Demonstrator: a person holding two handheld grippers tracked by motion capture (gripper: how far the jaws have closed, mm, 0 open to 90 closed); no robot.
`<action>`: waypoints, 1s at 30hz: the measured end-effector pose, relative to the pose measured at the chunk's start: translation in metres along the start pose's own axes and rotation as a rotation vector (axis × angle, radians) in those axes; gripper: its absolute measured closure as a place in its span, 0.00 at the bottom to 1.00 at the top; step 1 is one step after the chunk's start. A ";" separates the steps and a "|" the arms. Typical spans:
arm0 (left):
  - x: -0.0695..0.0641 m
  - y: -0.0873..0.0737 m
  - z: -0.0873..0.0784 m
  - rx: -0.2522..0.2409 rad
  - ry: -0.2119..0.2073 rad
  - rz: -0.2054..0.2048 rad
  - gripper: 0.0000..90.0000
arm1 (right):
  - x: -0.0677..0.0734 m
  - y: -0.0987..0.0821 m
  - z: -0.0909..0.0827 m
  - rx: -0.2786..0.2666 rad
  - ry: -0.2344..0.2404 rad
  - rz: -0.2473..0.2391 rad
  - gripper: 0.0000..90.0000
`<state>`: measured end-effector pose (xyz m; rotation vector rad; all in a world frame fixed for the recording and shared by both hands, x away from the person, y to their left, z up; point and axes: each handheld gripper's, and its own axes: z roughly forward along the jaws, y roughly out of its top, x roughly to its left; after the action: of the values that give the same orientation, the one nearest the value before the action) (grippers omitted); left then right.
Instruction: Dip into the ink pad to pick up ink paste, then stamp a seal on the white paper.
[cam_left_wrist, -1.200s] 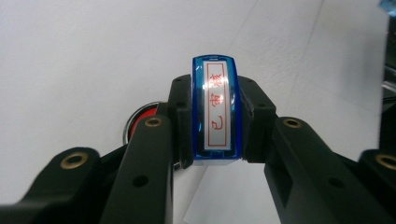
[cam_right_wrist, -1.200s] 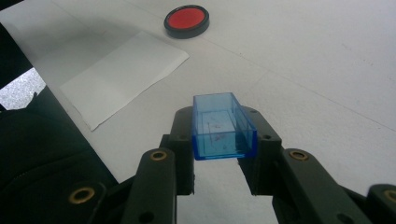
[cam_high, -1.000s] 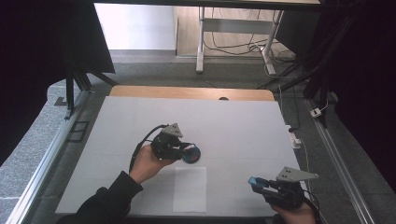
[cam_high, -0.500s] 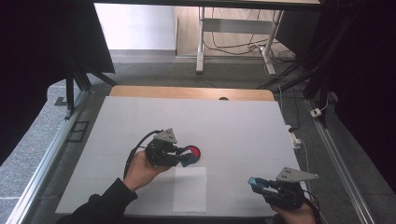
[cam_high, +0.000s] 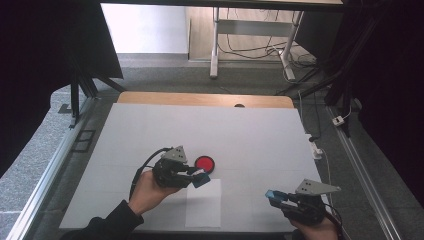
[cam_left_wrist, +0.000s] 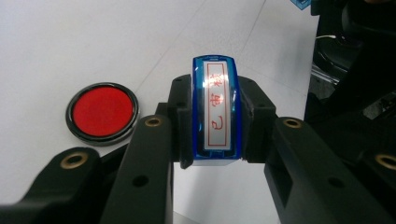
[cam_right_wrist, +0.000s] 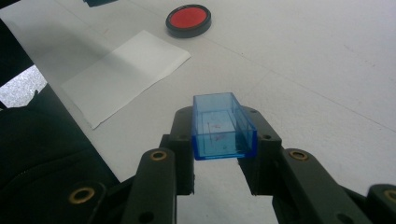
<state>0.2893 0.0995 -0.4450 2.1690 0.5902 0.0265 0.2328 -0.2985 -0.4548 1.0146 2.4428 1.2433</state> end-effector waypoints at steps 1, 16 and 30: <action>-0.001 -0.001 0.001 0.001 -0.004 0.001 0.78 | 0.000 0.000 0.000 0.000 0.000 -0.001 0.76; -0.010 -0.008 0.020 0.078 -0.007 0.006 0.78 | 0.000 0.000 0.000 -0.002 0.001 -0.002 0.76; -0.008 -0.015 0.042 0.154 0.023 0.023 0.78 | 0.000 0.000 0.000 0.002 0.000 -0.002 0.76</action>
<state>0.2852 0.0724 -0.4814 2.3272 0.5971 0.0188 0.2328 -0.2985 -0.4546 1.0128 2.4446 1.2412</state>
